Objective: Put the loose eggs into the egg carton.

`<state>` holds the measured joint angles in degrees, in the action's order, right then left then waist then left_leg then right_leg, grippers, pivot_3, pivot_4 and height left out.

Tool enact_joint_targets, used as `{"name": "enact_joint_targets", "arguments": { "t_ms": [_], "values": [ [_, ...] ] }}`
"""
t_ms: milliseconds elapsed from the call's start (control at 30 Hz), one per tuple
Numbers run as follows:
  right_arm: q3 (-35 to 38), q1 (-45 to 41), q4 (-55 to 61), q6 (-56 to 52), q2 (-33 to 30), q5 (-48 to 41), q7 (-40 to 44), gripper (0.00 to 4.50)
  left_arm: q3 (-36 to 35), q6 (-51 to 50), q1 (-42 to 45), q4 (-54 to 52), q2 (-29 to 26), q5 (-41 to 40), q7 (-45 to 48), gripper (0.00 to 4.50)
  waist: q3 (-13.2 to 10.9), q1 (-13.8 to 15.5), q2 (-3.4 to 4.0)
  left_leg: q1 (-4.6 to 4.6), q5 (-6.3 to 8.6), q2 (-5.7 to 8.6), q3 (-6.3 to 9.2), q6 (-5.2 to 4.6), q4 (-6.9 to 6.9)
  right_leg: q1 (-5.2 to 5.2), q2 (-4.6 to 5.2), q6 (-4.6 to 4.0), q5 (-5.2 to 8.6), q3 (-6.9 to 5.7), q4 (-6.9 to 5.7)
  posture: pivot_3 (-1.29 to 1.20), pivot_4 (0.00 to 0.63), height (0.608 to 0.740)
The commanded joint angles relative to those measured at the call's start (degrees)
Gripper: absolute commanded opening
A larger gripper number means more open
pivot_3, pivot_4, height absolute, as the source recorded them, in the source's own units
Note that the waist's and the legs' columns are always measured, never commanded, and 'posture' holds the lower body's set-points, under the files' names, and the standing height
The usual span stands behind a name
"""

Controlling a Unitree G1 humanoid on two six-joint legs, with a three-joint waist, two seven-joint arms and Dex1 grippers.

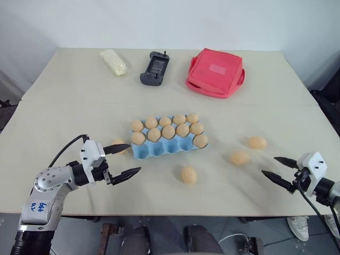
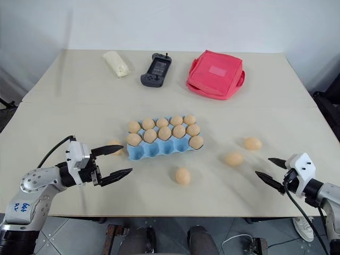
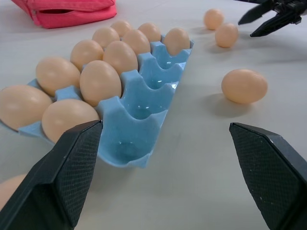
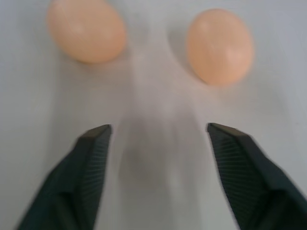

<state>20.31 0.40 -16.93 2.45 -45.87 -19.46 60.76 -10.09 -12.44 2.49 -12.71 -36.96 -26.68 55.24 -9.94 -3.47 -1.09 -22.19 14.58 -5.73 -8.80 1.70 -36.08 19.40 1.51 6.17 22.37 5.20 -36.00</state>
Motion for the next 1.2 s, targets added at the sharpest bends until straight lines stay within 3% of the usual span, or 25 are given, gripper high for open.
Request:
{"name": "enact_joint_targets", "arguments": {
  "t_ms": [33, 200, 333, 500, 833, 1200],
  "values": [
    [0.03, -3.78, -2.83, 2.43, -2.39, 0.82, 0.97, 4.47, 0.46, 0.79, 0.73, -1.43, 0.05, -0.44, 0.34, 4.5, -0.01, -0.12, 0.02, 0.02, 0.0, -0.01, -0.01, 0.0, 0.0, 0.0, 0.0, 0.0, 0.0, 0.02, 0.0, 0.0, 0.15, 0.74],
    [-0.56, -11.21, -6.78, 1.43, -2.8, 1.25, 0.22, 4.47, 0.51, 1.01, 0.89, -1.25, 0.26, -0.44, 0.11, 4.5, -0.04, -0.15, 0.07, 0.02, -0.01, -0.03, -0.02, 0.03, 0.01, 0.02, -0.04, 0.0, 0.0, 0.02, 0.0, 0.0, 0.15, 0.74],
    [-2.74, -17.15, -3.8, -7.12, -1.25, -1.82, 0.75, 4.47, 0.65, 1.22, 0.66, -1.28, 0.52, -0.29, -0.2, 4.5, -0.09, -0.16, 0.15, 0.01, -0.01, -0.06, -0.04, 0.04, -0.01, 0.06, -0.03, 0.01, 0.0, 0.04, 0.0, 0.0, 0.15, 0.74],
    [-9.02, -25.97, -4.3, -12.13, 1.61, 2.1, -3.05, 4.47, 0.98, 1.06, 1.09, -1.34, 0.58, -0.36, -0.49, 4.5, -0.14, -0.7, 0.22, 0.01, -0.03, -0.1, -0.06, 0.07, -0.05, 0.08, -0.04, 0.02, -0.01, 0.04, -0.09, 0.0, 0.15, 0.74],
    [-14.74, -44.04, -29.98, -1.06, 5.0, 11.46, -8.18, 4.47, 1.06, 0.39, 0.21, -3.7, 0.94, -1.04, -1.91, 4.5, -0.18, -1.41, 0.26, -0.06, -0.04, -0.02, -0.24, 0.03, -0.07, 0.19, -0.06, 0.04, 0.01, 0.04, -0.04, 0.0, 0.15, 0.74],
    [-16.71, -54.42, -47.73, 2.63, 8.75, 16.28, -11.39, 4.47, 1.05, 0.12, -0.5, -4.69, 1.2, -1.21, -2.96, 4.5, -0.21, -2.65, 0.31, -0.01, -0.06, -0.07, -0.41, 0.04, -0.14, 0.25, -0.1, 0.09, 0.03, 0.19, -0.18, 0.0, 0.15, 0.74]
  ]
}}
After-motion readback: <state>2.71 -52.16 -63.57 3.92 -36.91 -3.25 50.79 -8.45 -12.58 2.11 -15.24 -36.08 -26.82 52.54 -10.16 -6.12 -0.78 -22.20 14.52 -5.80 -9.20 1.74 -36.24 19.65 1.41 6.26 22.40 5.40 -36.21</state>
